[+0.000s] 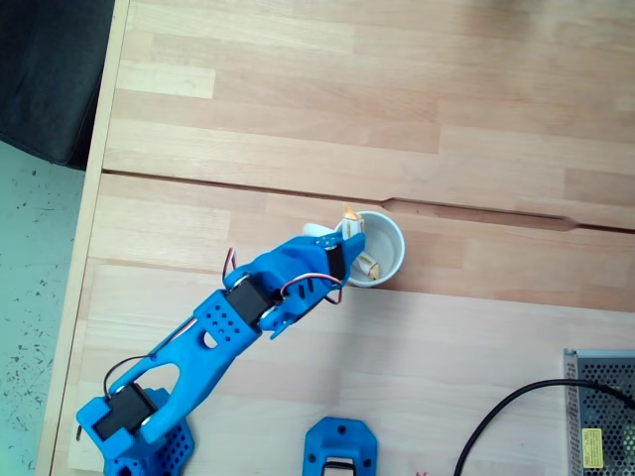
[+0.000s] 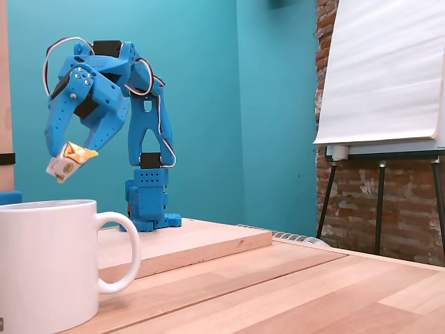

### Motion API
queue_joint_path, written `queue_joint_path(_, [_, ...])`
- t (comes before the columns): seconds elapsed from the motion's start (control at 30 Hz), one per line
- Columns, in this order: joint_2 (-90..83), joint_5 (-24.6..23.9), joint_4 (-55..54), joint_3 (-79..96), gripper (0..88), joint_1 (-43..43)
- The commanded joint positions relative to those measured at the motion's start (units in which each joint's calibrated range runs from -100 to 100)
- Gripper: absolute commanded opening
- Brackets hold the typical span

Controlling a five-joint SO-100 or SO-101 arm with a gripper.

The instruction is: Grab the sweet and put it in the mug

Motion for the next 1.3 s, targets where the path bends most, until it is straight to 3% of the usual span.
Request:
queue_joint_path(0.0, [-1.9,0.1,-0.1,-0.3,0.0,0.3])
queue_joint_path(0.23, [-1.9,-0.4,-0.1,0.4,9.1,0.3])
queue_joint_path(0.77, [-2.0,0.1,5.2,0.2,11.9,2.8])
queue_joint_path(1.1, [-2.0,0.1,5.4,0.0,29.4,2.7])
queue_joint_path(1.27, [-2.0,0.1,5.4,-0.4,33.6,3.0])
